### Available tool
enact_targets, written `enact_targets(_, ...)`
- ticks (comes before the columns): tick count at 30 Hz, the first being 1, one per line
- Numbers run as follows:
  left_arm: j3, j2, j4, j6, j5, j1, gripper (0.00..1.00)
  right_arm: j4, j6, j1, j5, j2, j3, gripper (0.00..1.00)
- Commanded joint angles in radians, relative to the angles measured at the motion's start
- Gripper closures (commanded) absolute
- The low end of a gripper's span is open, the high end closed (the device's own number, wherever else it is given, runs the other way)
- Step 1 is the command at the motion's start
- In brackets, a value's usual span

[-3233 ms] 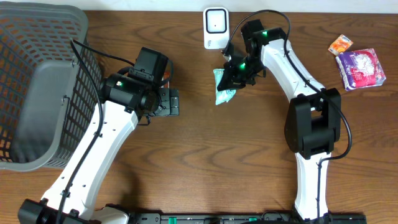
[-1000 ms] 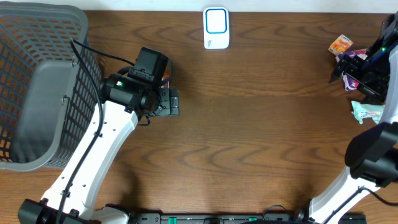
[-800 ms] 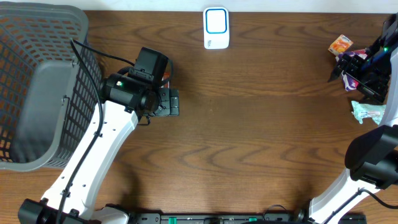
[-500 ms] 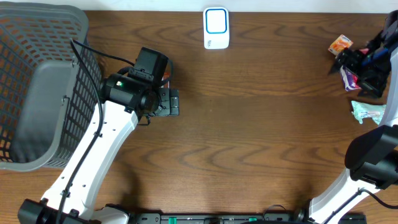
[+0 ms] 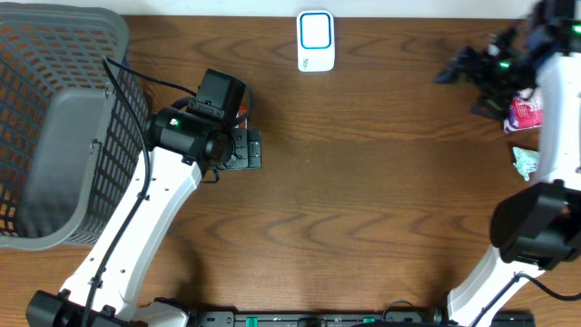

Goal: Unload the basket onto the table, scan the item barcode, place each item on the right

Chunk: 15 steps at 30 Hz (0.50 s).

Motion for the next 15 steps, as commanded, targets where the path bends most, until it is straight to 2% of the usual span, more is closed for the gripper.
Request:
enact_targets(1, 0.004, 0.004, -0.003, 0.005, 0.002, 0.005, 0.02, 0.021, -0.014, 0.106, 0.069, -0.004, 0.003, 0.01)
enact_targets(7, 0.004, 0.004, -0.003, 0.005, 0.002, 0.005, 0.02, 0.037, -0.015, 0.256, 0.232, -0.004, 0.003, 0.01)
enact_targets(15, 0.004, 0.004, -0.003, 0.005, 0.002, 0.005, 0.02, 0.037, -0.014, 0.321, 0.231, -0.004, 0.003, 0.01)
